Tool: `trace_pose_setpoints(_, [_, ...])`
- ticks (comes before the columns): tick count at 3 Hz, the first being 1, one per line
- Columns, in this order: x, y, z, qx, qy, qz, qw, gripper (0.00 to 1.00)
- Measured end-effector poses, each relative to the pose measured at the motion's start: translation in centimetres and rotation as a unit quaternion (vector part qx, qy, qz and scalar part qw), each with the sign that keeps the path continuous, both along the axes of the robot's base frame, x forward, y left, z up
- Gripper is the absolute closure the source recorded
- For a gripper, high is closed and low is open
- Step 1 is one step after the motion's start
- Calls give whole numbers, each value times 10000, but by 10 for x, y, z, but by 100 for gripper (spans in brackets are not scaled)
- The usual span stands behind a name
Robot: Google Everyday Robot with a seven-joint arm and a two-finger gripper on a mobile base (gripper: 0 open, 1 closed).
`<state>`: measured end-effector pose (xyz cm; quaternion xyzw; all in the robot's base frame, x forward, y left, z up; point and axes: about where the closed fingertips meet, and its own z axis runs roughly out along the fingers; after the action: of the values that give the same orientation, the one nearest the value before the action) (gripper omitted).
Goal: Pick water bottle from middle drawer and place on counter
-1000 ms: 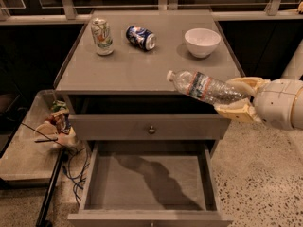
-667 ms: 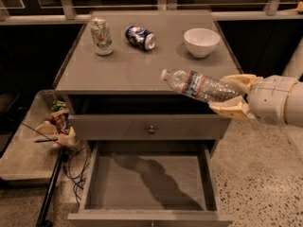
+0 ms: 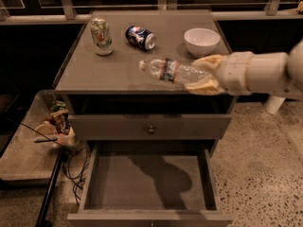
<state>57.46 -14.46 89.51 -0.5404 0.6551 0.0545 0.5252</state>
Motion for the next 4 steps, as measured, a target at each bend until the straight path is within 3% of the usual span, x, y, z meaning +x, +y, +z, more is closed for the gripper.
trace_pose_setpoints(1, [56, 19, -6, 5, 206, 73, 9998, 100])
trace_pose_setpoints(2, [100, 46, -12, 79, 474, -161, 9987, 100])
trace_pose_setpoints(3, [126, 66, -9, 395, 773, -410, 9954, 100])
trace_pose_setpoints(4, [132, 78, -7, 650, 1048, -471, 9913, 100])
